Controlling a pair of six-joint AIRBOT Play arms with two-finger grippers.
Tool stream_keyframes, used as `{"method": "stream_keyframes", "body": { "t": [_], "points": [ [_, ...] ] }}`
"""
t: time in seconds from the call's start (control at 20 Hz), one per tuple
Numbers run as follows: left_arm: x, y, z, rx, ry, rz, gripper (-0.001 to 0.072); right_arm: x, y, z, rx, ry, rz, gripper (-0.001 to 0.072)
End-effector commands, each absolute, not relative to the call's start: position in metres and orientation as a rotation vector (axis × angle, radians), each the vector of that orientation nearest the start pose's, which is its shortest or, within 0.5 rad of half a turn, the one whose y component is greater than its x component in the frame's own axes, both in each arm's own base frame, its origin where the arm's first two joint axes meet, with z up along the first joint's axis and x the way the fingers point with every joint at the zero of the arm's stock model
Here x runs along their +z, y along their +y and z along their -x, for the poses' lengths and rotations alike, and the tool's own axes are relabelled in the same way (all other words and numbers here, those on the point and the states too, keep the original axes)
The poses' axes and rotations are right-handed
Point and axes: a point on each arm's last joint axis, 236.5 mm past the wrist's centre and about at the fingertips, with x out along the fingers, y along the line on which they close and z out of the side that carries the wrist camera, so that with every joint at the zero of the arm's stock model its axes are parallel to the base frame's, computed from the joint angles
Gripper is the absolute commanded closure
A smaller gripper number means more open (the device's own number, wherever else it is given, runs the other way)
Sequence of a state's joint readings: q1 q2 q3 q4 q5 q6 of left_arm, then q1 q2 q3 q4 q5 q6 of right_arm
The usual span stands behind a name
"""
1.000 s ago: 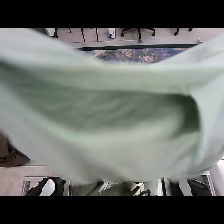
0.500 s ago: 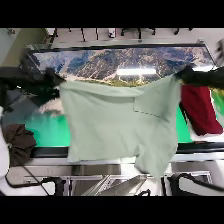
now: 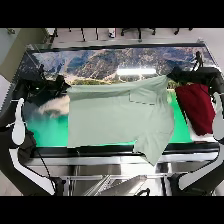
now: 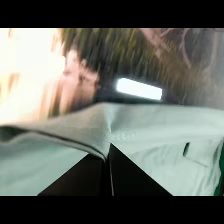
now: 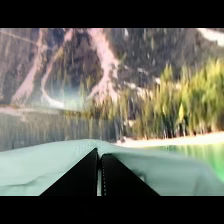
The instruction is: Fold the shirts.
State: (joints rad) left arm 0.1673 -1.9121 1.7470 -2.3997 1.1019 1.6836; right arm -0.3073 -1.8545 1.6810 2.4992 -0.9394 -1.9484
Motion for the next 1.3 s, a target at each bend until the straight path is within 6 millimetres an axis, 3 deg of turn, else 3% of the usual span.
{"method": "stream_keyframes", "body": {
  "t": [0.0, 0.3, 0.4, 0.55, 0.7, 0.85, 1.25],
  "points": [
    [0.0, -0.057, -0.578, -0.315, 1.111, 0.735, 0.0695, 0.034, -0.04, -0.595, 0.276, 0.82, -0.659, 0.0695],
    [-0.031, -0.057, -0.533, -0.299, 1.344, 0.506, 0.0695, -0.025, -0.053, -0.523, 0.24, 1.189, -0.468, 0.0696],
    [-0.044, -0.065, -0.522, -0.299, 1.395, 0.467, 0.0695, -0.039, -0.06, -0.509, 0.194, 1.27, -0.402, 0.0696],
    [-0.073, -0.064, -0.502, -0.261, 1.48, 0.398, 0.0694, -0.059, -0.055, -0.495, 0.177, 1.341, -0.353, 0.0696],
    [-0.083, -0.06, -0.502, -0.232, 1.479, 0.391, 0.0694, -0.085, -0.054, -0.475, 0.146, 1.426, -0.301, 0.0696],
    [-0.084, -0.059, -0.507, -0.228, 1.462, 0.391, 0.0694, -0.098, -0.054, -0.469, 0.126, 1.445, -0.303, 0.0695],
    [-0.086, -0.065, -0.508, -0.238, 1.461, 0.392, 0.0694, -0.096, -0.043, -0.473, 0.138, 1.433, -0.328, 0.0693]
  ]
}}
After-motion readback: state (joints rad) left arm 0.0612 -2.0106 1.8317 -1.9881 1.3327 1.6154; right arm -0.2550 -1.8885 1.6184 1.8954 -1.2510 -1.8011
